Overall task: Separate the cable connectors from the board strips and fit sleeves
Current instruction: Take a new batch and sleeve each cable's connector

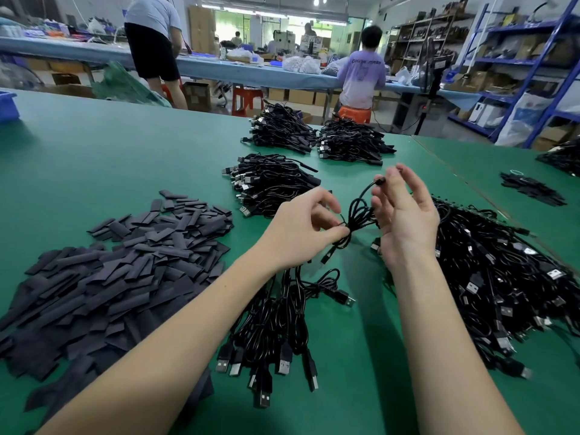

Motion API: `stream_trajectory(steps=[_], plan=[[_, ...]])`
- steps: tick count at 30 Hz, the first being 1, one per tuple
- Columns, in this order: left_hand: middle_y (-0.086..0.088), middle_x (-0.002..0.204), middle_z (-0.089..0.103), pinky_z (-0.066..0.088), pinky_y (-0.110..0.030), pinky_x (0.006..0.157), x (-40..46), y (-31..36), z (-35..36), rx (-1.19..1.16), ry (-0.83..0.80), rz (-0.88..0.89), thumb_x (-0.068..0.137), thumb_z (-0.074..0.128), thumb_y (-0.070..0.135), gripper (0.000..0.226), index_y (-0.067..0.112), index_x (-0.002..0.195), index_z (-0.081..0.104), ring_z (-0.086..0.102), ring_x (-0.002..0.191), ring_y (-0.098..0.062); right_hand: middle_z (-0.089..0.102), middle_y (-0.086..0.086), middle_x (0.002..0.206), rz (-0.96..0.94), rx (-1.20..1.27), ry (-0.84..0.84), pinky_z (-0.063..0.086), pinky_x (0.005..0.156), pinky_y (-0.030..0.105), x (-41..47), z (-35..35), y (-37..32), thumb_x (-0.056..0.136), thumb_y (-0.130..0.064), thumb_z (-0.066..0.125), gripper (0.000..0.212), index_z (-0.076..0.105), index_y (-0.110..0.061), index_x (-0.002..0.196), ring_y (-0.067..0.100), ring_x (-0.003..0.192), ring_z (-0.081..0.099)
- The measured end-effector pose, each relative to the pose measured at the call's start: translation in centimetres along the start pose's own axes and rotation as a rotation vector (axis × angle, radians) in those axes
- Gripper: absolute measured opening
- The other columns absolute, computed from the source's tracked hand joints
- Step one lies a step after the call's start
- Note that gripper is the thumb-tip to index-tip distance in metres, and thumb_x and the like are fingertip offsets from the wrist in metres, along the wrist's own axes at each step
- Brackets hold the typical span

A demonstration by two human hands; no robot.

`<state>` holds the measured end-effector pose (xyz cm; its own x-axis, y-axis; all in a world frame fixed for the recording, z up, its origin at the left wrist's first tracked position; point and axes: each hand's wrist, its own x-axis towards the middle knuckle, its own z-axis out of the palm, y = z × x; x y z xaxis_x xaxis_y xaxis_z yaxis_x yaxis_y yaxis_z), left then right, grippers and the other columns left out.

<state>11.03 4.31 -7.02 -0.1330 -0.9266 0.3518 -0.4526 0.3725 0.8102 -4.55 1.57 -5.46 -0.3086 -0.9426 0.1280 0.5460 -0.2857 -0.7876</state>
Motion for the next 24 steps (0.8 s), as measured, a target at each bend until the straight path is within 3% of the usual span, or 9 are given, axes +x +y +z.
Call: stream_trajectory(steps=[5, 8, 13, 16, 24], plan=[[0.004, 0.086, 0.072, 0.050, -0.009, 0.066, 2.7, 0.3, -0.7, 0.086, 0.124, 0.133, 0.088, 0.076, 0.011, 0.011, 0.014, 0.097, 0.068, 0.066, 0.073, -0.005, 0.074, 0.019, 0.107, 0.102, 0.015, 0.133, 0.059, 0.063, 0.022, 1.2, -1.0, 0.2, 0.099, -0.027, 0.069, 0.032, 0.057, -0.011, 0.124, 0.019, 0.075, 0.076], [0.008, 0.084, 0.068, 0.050, -0.009, 0.067, 5.1, -0.8, -2.4, 0.251, 0.133, 0.185, 0.090, 0.073, 0.009, 0.010, 0.016, 0.097, 0.069, 0.063, 0.069, 0.000, 0.072, 0.017, 0.112, 0.205, -0.029, 0.127, 0.061, 0.066, 0.025, 1.2, -1.6, 1.0, 0.099, -0.024, 0.068, 0.031, 0.055, -0.012, 0.125, 0.023, 0.082, 0.078], [-0.001, 0.101, 0.069, 0.050, -0.039, 0.091, 7.0, -5.9, -5.1, 0.689, 0.067, 0.199, 0.093, 0.067, 0.016, 0.011, 0.016, 0.104, 0.069, 0.061, 0.096, -0.021, 0.077, 0.016, 0.107, 0.316, -0.183, 0.005, 0.063, 0.069, 0.027, 0.7, -1.5, 2.6, 0.100, -0.015, 0.064, 0.018, 0.058, -0.010, 0.116, 0.019, 0.076, 0.076], [0.003, 0.110, 0.070, 0.040, -0.038, 0.097, 6.9, -9.2, -5.5, 0.970, 0.021, 0.193, 0.097, 0.063, 0.026, 0.015, 0.023, 0.110, 0.067, 0.055, 0.110, -0.023, 0.079, 0.009, 0.100, 0.363, -0.341, -0.100, 0.062, 0.065, 0.024, 0.2, -1.4, 3.7, 0.100, -0.017, 0.065, 0.014, 0.064, -0.011, 0.113, 0.014, 0.073, 0.072], [0.002, 0.109, 0.070, 0.038, -0.037, 0.091, 8.6, -10.8, -5.3, 1.051, 0.069, 0.197, 0.099, 0.058, 0.025, 0.015, 0.021, 0.110, 0.067, 0.053, 0.109, -0.023, 0.080, -0.004, 0.090, 0.344, -0.625, -0.229, 0.056, 0.061, 0.020, -0.7, -0.9, 5.1, 0.099, -0.024, 0.065, 0.009, 0.071, -0.018, 0.104, 0.011, 0.075, 0.071]])
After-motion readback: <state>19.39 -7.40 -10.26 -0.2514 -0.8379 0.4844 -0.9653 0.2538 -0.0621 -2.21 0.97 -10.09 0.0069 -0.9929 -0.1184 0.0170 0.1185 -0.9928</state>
